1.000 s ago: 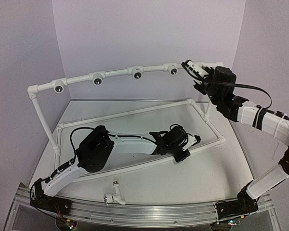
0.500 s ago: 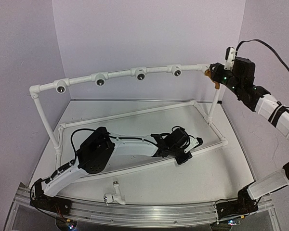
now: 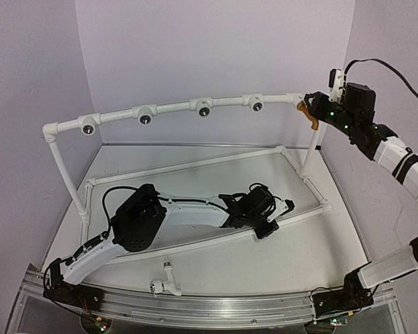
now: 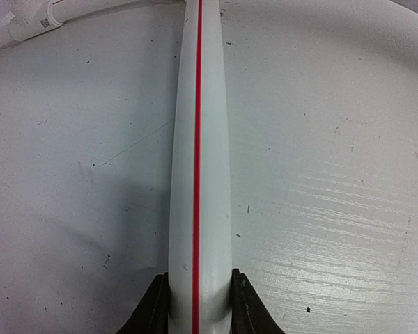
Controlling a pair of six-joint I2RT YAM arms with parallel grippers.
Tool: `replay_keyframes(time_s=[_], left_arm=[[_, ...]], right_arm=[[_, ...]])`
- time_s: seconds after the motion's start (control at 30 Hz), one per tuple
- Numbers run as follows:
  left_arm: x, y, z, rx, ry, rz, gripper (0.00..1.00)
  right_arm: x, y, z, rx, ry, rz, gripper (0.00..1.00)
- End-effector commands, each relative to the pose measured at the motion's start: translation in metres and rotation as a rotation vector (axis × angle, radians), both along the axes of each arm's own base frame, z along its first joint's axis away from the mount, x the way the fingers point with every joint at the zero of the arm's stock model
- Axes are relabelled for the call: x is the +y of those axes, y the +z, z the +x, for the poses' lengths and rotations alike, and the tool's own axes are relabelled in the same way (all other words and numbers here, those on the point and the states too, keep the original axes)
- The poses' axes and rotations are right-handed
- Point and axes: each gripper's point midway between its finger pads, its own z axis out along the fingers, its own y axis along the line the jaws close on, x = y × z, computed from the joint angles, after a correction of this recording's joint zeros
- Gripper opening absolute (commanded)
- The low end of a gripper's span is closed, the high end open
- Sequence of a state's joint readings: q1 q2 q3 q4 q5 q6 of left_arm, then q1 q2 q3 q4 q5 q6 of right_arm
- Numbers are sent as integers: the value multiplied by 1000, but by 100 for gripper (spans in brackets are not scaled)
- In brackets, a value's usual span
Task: Install the water faucets
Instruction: Screw the water faucet onto the adaptor, then adjust the pipe with the faucet installed at the center of the board.
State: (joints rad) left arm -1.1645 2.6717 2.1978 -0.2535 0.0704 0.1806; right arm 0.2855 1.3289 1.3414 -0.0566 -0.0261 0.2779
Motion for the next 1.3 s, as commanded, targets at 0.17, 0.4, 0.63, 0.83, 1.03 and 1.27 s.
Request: replay_keyframes(time_s=[0.17, 0.4, 0.63, 0.83, 1.03, 1.27], left_arm=[[115, -167, -91, 306, -110, 560, 0], [113, -161, -85, 282, -92, 557, 17], [102, -103, -39, 200, 17, 471, 71], [88, -20, -19, 149, 86, 338, 95], [95, 58, -13, 122, 178, 232, 100], [125, 146, -22, 123, 258, 94, 100]], right_arm=[[-29, 41, -54, -68, -12, -235, 98], [-45, 6, -121, 37, 8, -244, 98], [-60, -66, -138, 340, -48, -238, 98], [-53, -114, -134, 478, -24, -216, 98], [-48, -175, -132, 653, -61, -107, 98], [0, -223, -132, 757, 184, -3, 98]])
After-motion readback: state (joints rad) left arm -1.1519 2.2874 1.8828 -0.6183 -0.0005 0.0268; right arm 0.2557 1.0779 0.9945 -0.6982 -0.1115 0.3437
